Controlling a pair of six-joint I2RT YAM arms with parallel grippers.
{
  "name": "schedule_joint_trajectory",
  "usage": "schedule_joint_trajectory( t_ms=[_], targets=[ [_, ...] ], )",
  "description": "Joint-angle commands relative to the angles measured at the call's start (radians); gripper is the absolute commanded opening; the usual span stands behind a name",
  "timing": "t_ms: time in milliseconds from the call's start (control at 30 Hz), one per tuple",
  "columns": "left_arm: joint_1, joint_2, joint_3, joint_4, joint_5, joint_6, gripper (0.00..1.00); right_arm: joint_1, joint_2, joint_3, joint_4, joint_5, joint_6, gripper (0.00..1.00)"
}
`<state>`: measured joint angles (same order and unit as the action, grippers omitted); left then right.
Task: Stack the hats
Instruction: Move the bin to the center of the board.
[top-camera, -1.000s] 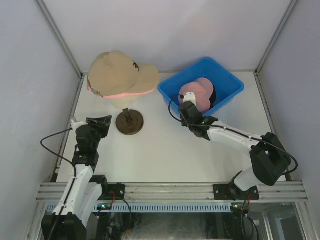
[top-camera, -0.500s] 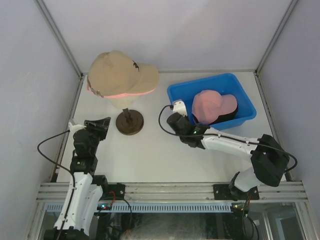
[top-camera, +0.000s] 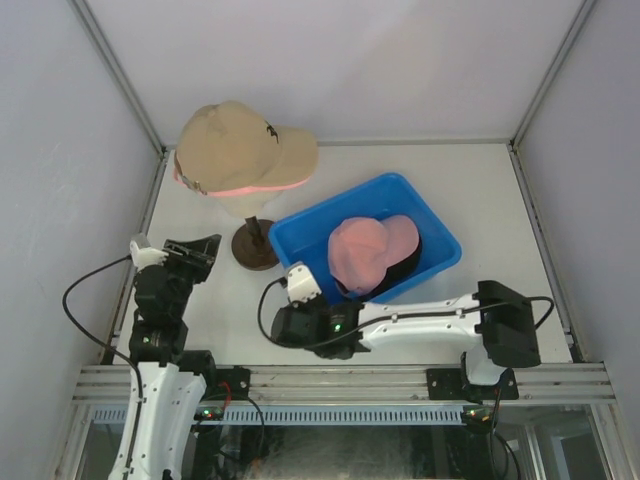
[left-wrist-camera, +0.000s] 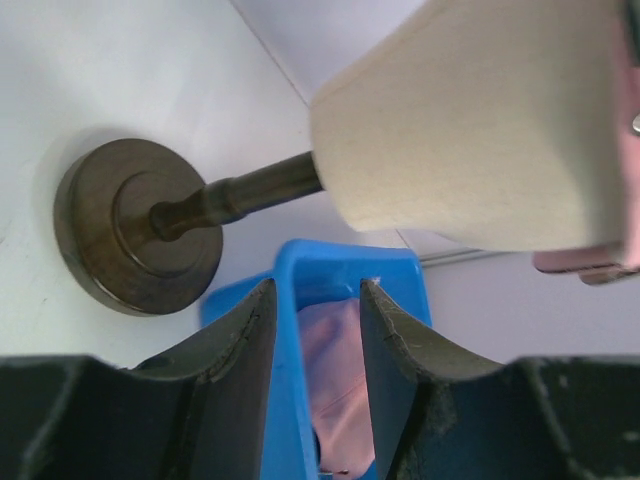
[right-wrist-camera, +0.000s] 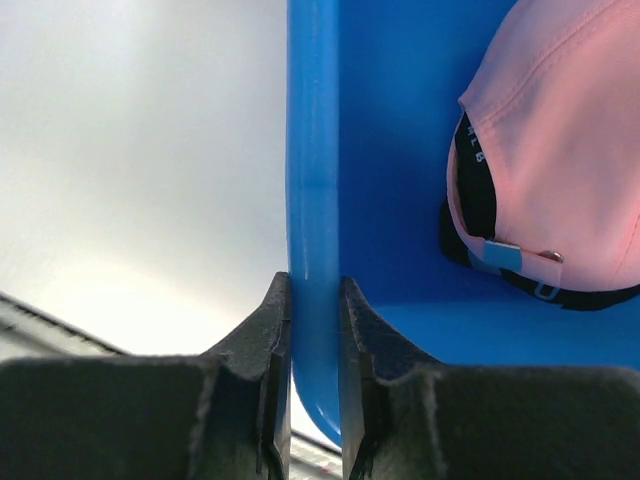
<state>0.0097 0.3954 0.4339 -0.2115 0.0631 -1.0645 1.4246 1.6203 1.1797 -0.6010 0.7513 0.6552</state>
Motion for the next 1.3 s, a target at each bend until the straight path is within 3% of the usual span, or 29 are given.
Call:
schedule_joint_trajectory(
  t_ms=[0, 233, 567, 900, 1100, 1267],
  targets=[
    [-0.018, -0.02, 0.126, -0.048, 0.068, 0.106, 0.43, 0.099, 0.08, 0.135, -0.224, 0.085, 0.248, 0.03],
    [-0.032, -0.021, 0.214, -0.12, 0.141, 0.188, 0.44, 0.206, 0.195, 0.305, -0.43, 0.114, 0.455, 0.04],
    [-0.035, -0.028, 0.302, -0.217, 0.255, 0.285, 0.44, 0.306, 0.409, 0.652, -0.489, 0.138, 0.399, 0.07],
    [-0.054, -0.004, 0.327, -0.21, 0.347, 0.341, 0.46, 0.323, 0.232, 0.511, -0.455, 0.196, 0.422, 0.45],
    [-0.087, 0.009, 0.359, -0.248, 0.331, 0.388, 0.48, 0.385, 0.137, 0.51, -0.554, 0.247, 0.481, 0.51],
    [-0.176, 0.024, 0.353, -0.247, 0.267, 0.421, 0.48, 0.406, 0.066, 0.504, -0.618, 0.301, 0.521, 0.54]
  ],
)
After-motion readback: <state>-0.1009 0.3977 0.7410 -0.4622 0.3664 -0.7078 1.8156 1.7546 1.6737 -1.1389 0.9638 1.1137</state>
